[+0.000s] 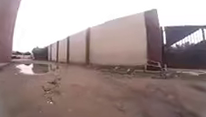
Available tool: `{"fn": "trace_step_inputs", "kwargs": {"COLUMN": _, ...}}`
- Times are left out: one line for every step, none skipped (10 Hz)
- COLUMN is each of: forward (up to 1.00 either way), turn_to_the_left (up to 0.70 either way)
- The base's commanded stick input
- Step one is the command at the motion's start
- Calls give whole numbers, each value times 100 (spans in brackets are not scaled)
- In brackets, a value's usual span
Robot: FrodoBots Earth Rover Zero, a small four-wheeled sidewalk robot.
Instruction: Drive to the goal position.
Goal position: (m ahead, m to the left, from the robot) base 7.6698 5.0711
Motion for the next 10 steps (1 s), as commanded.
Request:
{"fn": "trace_step_inputs", "kwargs": {"forward": 70, "turn_to_the_left": 0}}
{"fn": "trace_step_inputs", "kwargs": {"forward": 70, "turn_to_the_left": 0}}
{"fn": "trace_step_inputs", "kwargs": {"forward": 70, "turn_to_the_left": 0}}
{"fn": "trace_step_inputs", "kwargs": {"forward": 70, "turn_to_the_left": 2}}
{"fn": "trace_step_inputs", "kwargs": {"forward": 70, "turn_to_the_left": 3}}
{"fn": "trace_step_inputs", "kwargs": {"forward": 70, "turn_to_the_left": 16}}
{"fn": "trace_step_inputs", "kwargs": {"forward": 70, "turn_to_the_left": 35}}
{"fn": "trace_step_inputs", "kwargs": {"forward": 70, "turn_to_the_left": 35}}
{"fn": "trace_step_inputs", "kwargs": {"forward": 70, "turn_to_the_left": 35}}
{"fn": "trace_step_inputs", "kwargs": {"forward": 70, "turn_to_the_left": 35}}
